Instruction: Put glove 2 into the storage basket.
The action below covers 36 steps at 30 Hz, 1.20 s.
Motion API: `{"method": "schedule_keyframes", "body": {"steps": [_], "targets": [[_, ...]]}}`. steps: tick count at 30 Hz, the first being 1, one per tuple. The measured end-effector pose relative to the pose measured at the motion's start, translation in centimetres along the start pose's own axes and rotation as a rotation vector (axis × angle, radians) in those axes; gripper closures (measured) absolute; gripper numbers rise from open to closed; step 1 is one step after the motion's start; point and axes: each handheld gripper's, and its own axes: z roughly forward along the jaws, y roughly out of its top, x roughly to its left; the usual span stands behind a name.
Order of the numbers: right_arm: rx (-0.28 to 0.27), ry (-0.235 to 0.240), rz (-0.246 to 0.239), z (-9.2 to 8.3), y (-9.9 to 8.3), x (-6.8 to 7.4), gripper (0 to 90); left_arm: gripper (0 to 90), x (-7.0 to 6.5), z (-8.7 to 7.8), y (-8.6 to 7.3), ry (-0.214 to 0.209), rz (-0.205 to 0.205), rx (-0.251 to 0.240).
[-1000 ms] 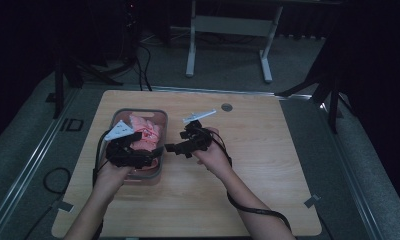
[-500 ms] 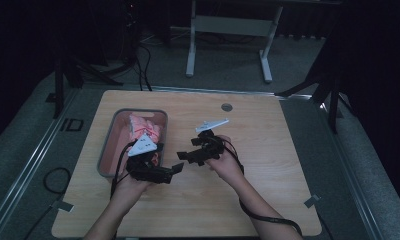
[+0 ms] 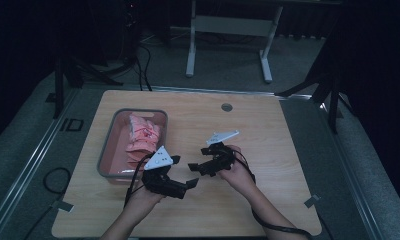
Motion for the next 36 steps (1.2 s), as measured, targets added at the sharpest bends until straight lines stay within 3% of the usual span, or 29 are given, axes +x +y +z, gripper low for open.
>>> {"method": "schedule_keyframes", "body": {"steps": [11, 17, 26, 36], "targets": [[0.008, -0.014, -0.002, -0.2, -2.5, -0.3, 15.2, 3.5, -1.3, 2.3, -1.8, -0.052, 0.024, 0.040], [0.018, -0.029, -0.041, -0.3, -3.8, -0.5, 14.6, 3.5, -1.5, 3.7, -3.2, -0.066, 0.028, 0.053], [0.006, -0.026, -0.037, -0.4, -5.7, -1.0, 14.1, 3.5, -1.7, 5.1, -5.2, -0.041, 0.059, 0.070], [0.010, -0.048, -0.049, -0.4, -7.5, -1.2, 14.0, 3.5, -2.1, 6.1, -6.3, -0.047, 0.086, 0.091]]}}
